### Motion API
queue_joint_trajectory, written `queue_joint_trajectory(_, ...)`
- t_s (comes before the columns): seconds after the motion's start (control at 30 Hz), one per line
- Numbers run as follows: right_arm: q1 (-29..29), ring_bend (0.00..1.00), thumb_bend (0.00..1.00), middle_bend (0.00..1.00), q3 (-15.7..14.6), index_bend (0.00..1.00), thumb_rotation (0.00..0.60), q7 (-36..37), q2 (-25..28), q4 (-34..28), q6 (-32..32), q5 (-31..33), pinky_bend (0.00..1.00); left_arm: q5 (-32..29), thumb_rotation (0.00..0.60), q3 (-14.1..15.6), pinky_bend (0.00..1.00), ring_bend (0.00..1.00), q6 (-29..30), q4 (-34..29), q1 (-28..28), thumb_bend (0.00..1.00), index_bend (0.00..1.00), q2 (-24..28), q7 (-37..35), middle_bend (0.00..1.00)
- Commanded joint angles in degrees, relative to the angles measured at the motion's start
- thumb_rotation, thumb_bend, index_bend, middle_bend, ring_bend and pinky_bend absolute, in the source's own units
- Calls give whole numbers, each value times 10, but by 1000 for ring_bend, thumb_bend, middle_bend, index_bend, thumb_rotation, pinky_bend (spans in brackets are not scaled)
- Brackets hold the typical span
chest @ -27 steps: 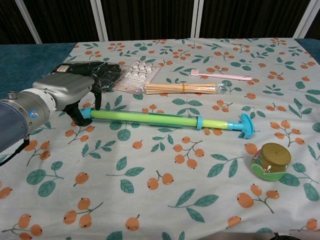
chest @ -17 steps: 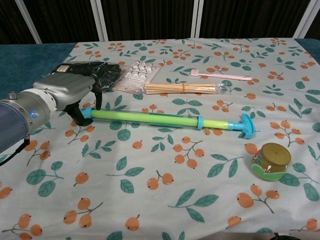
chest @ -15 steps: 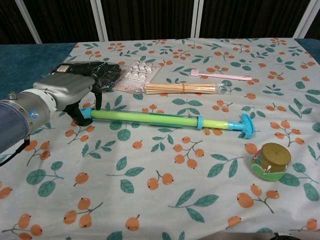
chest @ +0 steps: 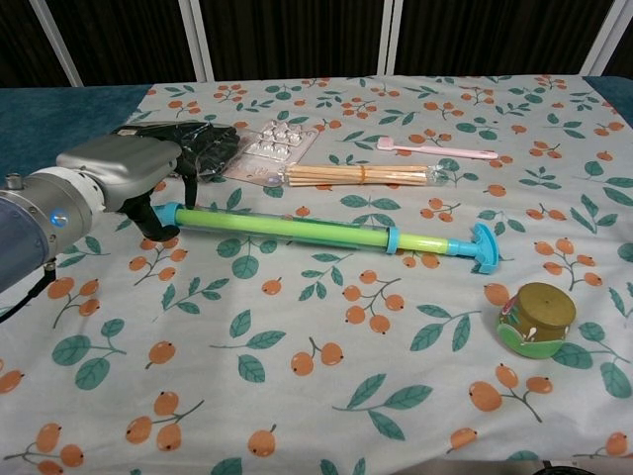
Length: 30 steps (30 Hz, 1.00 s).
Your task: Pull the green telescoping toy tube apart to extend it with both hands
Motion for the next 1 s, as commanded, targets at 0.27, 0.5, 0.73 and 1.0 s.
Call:
queue_joint_trajectory(0.27,0,0,87,0,2,0,600,-6,1,-8,3,0,161,-1,600,-7,110,5,3,-3,1,363,509,5,-3,167)
queue_joint_trajectory(0.5,18,0,89,0,18,46,600,-29,13,-47,-7,3,161,-5,600,-14,115,16,5,-9,0,363,514,12,-2,173)
queue_joint_trajectory(0.73,102,4,94,10,75,109,600,-120,3,-125,-87,66,165,-13,600,-29,125,18,9,-25,-1,363,516,20,-7,176)
queue_joint_trajectory(1.0,201,29,104,55,121,165,600,-243,-70,-142,-152,185,187,-26,600,-35,130,19,9,-45,0,363,517,40,-7,176)
